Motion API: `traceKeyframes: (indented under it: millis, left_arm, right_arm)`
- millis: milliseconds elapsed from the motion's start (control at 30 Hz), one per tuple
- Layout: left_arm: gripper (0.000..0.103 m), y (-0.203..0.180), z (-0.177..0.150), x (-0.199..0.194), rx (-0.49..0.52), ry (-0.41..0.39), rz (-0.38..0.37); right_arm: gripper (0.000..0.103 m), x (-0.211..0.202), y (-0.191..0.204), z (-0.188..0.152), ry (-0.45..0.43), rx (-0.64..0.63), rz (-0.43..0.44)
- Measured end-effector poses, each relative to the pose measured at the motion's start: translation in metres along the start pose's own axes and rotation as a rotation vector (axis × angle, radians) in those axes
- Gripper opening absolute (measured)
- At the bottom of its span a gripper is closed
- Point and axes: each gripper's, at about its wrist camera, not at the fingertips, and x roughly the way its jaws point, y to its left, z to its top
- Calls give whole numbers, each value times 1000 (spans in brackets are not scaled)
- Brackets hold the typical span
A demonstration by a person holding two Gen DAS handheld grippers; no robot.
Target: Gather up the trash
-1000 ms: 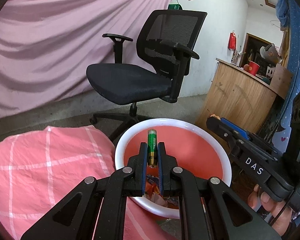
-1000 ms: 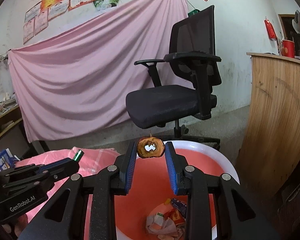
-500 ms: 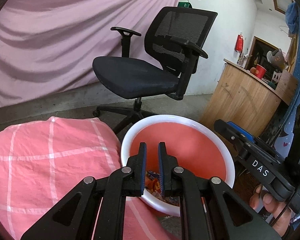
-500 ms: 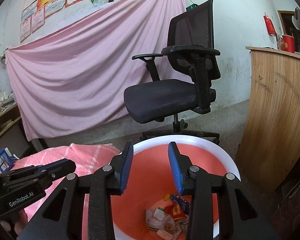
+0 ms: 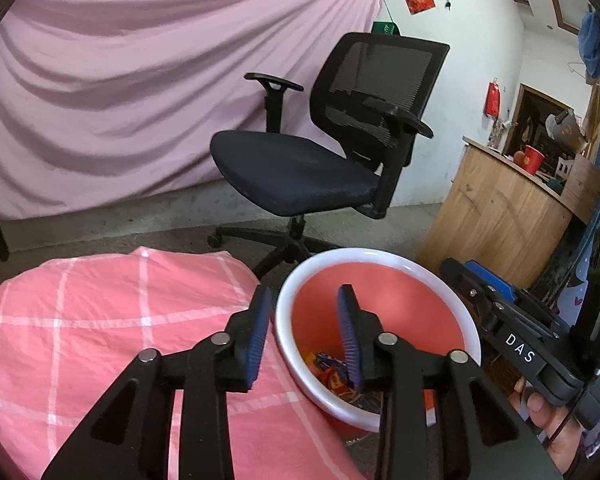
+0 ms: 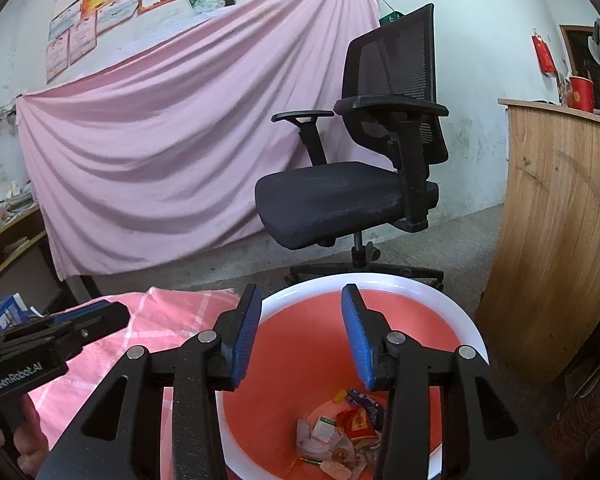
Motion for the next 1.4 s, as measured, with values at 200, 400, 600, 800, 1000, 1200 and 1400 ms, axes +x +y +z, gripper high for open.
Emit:
traceKeyframes:
  millis: [200, 400, 600, 800, 1000, 1200, 1400]
  left_arm:
    - [43, 8, 2, -12, -4, -15, 40]
    - [65, 21, 1, -31, -23, -55, 103]
    - [96, 37, -5, -62, -51, -140, 174]
    - [100, 54, -20, -89, -72, -171, 207]
    - [101, 65, -37, -113, -83, -207, 256]
    - [101, 69, -63, -135, -61, -237, 303]
    - [101, 74, -85, -157, -57, -267, 296]
  right_arm:
    - [49, -3, 3, 1, -14, -3, -2]
    - [58, -6, 5, 1, -28, 10, -4]
    - [77, -18, 15, -2, -51, 11, 0]
    - [91, -37, 31, -12, -96, -16, -28]
    - [103, -62, 47, -22, -178, -62, -42]
    - [103, -83, 60, -34, -229, -74, -40]
    - [103, -105, 72, -49, -265, -75, -27]
